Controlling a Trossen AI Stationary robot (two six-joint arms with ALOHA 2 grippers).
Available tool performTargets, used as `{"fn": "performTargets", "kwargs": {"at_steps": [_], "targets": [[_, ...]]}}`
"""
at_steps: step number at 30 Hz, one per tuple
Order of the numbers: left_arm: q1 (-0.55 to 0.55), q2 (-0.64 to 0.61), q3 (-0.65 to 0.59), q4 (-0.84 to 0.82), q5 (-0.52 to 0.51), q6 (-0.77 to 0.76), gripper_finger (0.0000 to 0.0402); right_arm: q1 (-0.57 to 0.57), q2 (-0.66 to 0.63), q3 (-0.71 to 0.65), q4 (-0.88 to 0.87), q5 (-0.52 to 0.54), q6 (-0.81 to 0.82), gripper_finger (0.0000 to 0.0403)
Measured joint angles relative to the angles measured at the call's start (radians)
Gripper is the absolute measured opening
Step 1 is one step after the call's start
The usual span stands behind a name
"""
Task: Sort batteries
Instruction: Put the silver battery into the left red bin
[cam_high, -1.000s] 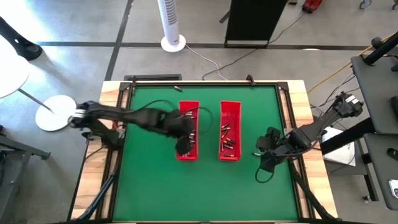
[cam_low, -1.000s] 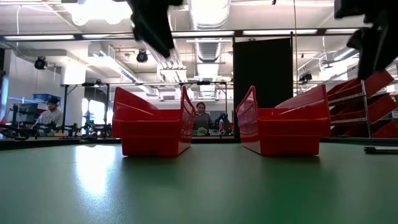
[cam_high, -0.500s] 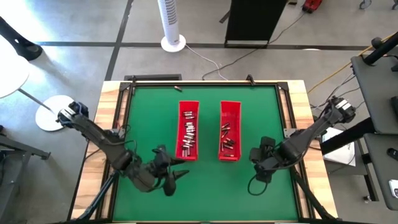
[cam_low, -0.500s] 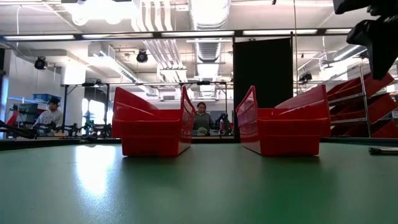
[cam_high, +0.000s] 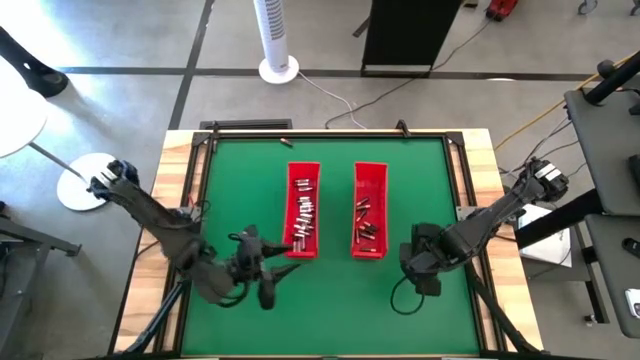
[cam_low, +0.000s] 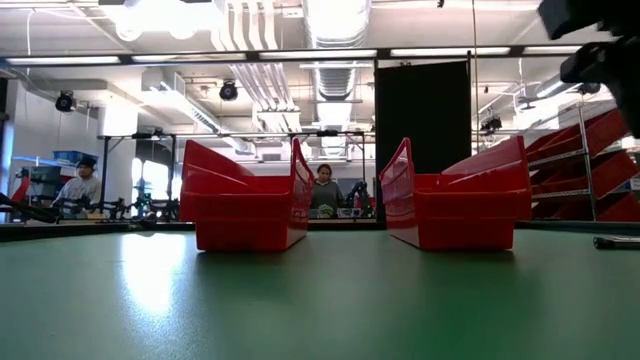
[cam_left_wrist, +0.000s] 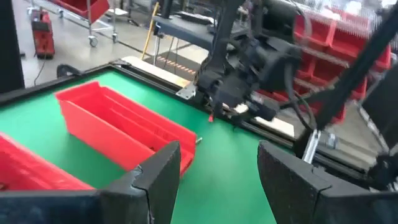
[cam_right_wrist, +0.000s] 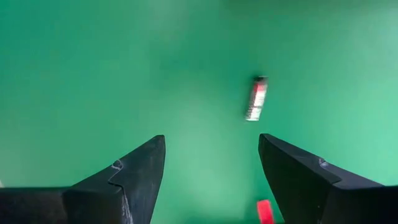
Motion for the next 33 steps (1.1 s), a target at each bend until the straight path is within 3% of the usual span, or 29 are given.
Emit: {"fn": "performTargets", "kwargs": {"at_steps": [4, 7, 12, 16, 20, 28, 33], "targets": [[-0.026, -0.129, -0.004, -0.143, -0.025, 0.003, 0.0192, -0.037, -0.03, -0.016, -0.011, 0.013, 0.0, 0.0261], [-0.024, -0.198, -0.004, -0.162, -0.055, 0.033, 0.0192, -0.039, -0.042, -0.066, -0.011, 0.001, 0.043, 0.0262], [-0.017, -0.238, -0.005, -0.161, -0.157, 0.119, 0.0192, -0.036, -0.075, -0.137, 0.001, -0.003, 0.056, 0.0253], [-0.016, -0.226, -0.006, -0.161, -0.258, 0.135, 0.0192, -0.06, -0.09, -0.194, 0.16, 0.022, 0.007, 0.0242], [-0.014, -0.189, -0.008, -0.162, -0.239, 0.115, 0.0192, -0.097, -0.07, -0.254, 0.304, 0.025, -0.014, 0.0231], [0.0, -0.087, -0.009, -0.168, -0.205, 0.014, 0.0192, -0.171, -0.008, -0.319, 0.343, 0.053, -0.117, 0.021], [0.012, -0.057, -0.009, -0.159, -0.107, 0.007, 0.0192, -0.228, 0.011, -0.355, 0.411, 0.001, -0.156, 0.0188]]}}
